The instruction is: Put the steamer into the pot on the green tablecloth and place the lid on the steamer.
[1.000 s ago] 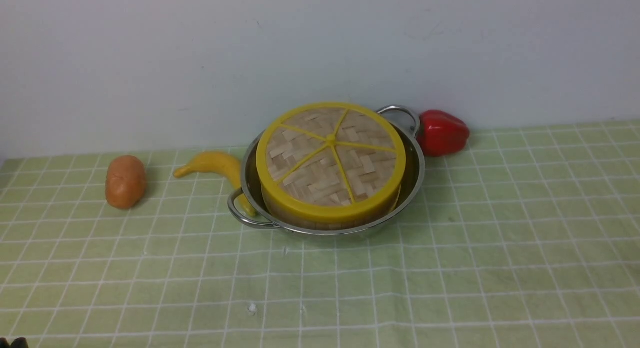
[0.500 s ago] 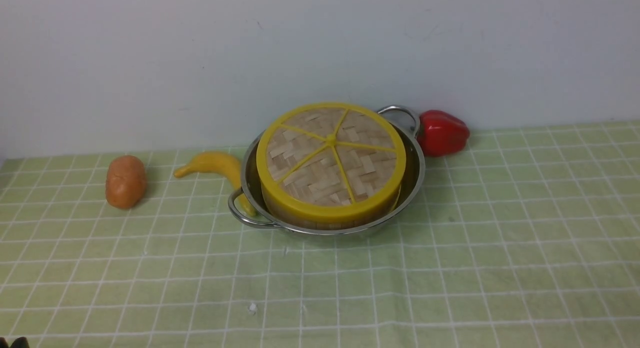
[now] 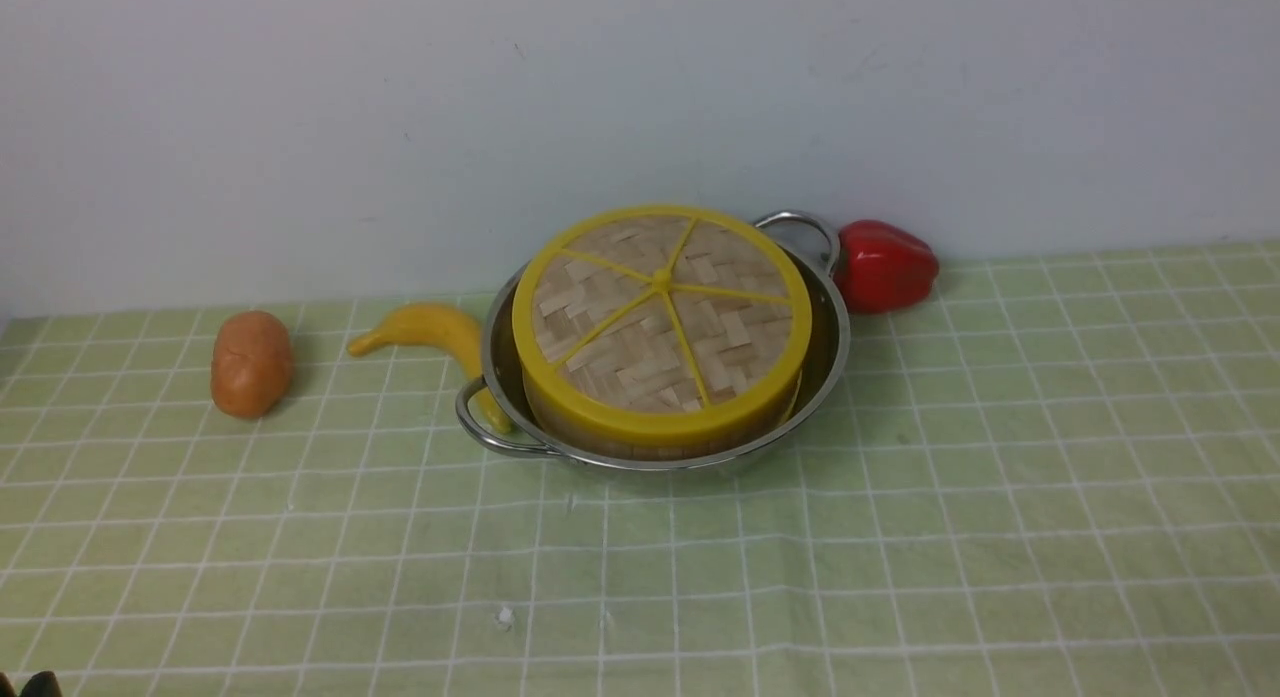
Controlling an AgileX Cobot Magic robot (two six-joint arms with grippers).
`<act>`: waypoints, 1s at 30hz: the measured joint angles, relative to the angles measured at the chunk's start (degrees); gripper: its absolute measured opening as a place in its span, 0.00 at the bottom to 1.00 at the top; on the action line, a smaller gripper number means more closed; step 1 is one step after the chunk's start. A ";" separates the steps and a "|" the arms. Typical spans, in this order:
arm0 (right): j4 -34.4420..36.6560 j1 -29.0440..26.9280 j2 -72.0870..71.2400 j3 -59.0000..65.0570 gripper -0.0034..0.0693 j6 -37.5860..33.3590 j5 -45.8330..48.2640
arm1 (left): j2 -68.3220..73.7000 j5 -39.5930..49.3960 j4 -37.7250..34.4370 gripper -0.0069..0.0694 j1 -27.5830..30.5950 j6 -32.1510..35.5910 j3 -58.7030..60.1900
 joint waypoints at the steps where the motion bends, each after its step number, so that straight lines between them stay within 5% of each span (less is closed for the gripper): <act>1: 0.00 0.00 0.00 0.00 0.38 0.00 0.00 | 0.00 0.00 0.00 0.27 0.00 0.00 0.00; 30: 0.00 0.00 0.00 0.00 0.38 0.02 0.00 | 0.00 -0.11 0.00 0.34 0.00 0.00 0.00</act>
